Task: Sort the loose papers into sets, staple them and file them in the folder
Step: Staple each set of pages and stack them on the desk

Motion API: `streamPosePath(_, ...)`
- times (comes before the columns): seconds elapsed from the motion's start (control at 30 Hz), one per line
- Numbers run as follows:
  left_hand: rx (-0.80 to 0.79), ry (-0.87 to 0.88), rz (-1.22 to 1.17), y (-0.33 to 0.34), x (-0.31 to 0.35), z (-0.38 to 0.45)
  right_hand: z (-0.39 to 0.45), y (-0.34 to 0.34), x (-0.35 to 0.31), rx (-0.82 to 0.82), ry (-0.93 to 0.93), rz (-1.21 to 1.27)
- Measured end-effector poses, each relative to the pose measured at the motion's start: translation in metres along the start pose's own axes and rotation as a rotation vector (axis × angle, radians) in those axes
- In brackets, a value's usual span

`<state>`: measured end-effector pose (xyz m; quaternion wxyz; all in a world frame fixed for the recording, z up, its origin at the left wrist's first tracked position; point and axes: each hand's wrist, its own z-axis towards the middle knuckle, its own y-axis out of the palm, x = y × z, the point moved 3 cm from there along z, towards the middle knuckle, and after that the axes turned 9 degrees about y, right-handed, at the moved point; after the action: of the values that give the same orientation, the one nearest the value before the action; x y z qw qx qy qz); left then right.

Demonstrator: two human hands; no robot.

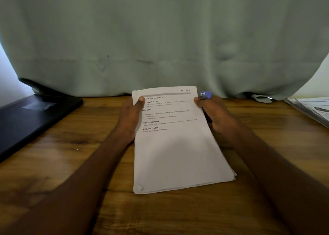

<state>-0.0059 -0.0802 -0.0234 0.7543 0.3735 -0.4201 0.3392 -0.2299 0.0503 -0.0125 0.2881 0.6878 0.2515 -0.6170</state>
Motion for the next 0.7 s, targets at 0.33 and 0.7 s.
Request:
streamPosePath(0.33,-0.059,-0.082,0.019,0.006,-0.003,-0.003,-0.003,0.004,-0.001,-0.081,0.019,0.221)
streamPosePath(0.7,-0.124,-0.089,-0.028,0.012,-0.004,-0.007,-0.003,-0.003,-0.008,0.021,-0.161,0.197)
